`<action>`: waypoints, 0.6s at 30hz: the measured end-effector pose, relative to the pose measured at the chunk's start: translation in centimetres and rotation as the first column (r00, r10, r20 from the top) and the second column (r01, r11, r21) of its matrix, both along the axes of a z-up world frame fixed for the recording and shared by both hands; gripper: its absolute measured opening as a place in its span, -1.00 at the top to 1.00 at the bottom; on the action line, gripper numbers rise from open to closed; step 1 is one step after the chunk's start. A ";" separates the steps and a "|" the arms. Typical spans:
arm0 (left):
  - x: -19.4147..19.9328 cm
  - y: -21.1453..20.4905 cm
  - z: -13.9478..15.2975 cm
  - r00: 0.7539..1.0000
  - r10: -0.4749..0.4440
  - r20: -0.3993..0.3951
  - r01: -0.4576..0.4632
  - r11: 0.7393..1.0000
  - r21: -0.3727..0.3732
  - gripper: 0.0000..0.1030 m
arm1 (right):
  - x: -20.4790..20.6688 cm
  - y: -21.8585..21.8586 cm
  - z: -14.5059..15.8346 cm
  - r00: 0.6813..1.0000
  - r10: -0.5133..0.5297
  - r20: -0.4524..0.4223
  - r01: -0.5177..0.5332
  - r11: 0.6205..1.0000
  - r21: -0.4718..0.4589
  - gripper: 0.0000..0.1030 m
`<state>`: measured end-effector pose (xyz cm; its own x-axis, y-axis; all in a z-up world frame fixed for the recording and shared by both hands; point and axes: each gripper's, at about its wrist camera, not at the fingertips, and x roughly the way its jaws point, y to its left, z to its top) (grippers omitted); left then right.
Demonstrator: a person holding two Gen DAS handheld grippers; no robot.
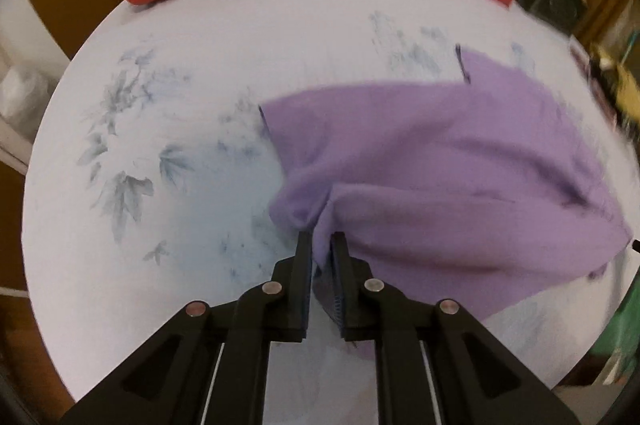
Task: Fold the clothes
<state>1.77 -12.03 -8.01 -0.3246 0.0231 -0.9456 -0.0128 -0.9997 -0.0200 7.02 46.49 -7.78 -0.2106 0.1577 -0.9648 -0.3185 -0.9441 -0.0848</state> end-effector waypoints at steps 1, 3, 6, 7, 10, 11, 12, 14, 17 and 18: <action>0.2 -0.3 0.0 1.000 0.001 0.005 -0.001 1.000 0.004 0.81 | 0.7 0.6 0.0 1.000 -0.018 -0.013 0.018 0.999 -0.037 0.94; 0.4 -1.4 1.0 1.000 0.025 -0.009 -0.024 1.000 0.018 0.66 | 0.7 0.9 1.2 0.997 -0.017 -0.076 0.010 0.996 -0.087 0.93; 0.3 -3.0 4.3 0.994 0.051 -0.091 -0.052 0.999 -0.004 0.10 | -1.3 -0.3 3.5 0.983 0.051 -0.175 -0.071 0.991 -0.110 0.92; 0.2 -3.4 5.4 0.990 0.060 -0.127 -0.063 0.998 -0.021 -0.02 | -2.4 -1.1 4.2 0.974 0.080 -0.214 -0.108 0.986 -0.125 0.90; -0.9 -4.4 7.2 0.980 0.076 -0.181 -0.084 0.996 -0.039 -0.08 | -6.3 -4.3 5.4 0.936 0.177 -0.304 -0.237 0.956 -0.174 0.85; -1.6 -4.4 6.8 0.981 0.075 -0.179 -0.083 0.996 -0.036 -0.08 | -7.9 -5.7 5.5 0.921 0.217 -0.322 -0.285 0.941 -0.183 0.84; -2.2 -4.3 6.4 0.982 0.075 -0.174 -0.082 0.996 -0.033 -0.08 | -9.3 -7.3 5.5 0.908 0.256 -0.330 -0.329 0.926 -0.186 0.83; -3.3 -3.7 4.7 0.987 0.074 -0.145 -0.076 0.997 -0.013 -0.08 | -11.6 -10.3 5.4 0.884 0.327 -0.335 -0.403 0.895 -0.189 0.82; -4.8 -3.4 2.1 0.990 0.108 -0.096 -0.106 0.994 0.027 -0.08 | -14.8 -14.0 4.9 0.848 0.412 -0.333 -0.492 0.846 -0.207 0.81; -5.3 -3.4 1.2 0.988 0.128 -0.084 -0.124 0.991 0.046 -0.08 | -15.7 -14.9 4.5 0.841 0.428 -0.330 -0.509 0.833 -0.216 0.80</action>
<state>-3.54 -15.44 -6.77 -0.4076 0.0145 -0.9131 0.1098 -0.9918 -0.0648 -8.73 31.61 -3.29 -0.4335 -0.2960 -0.8511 0.1968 -0.9528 0.2311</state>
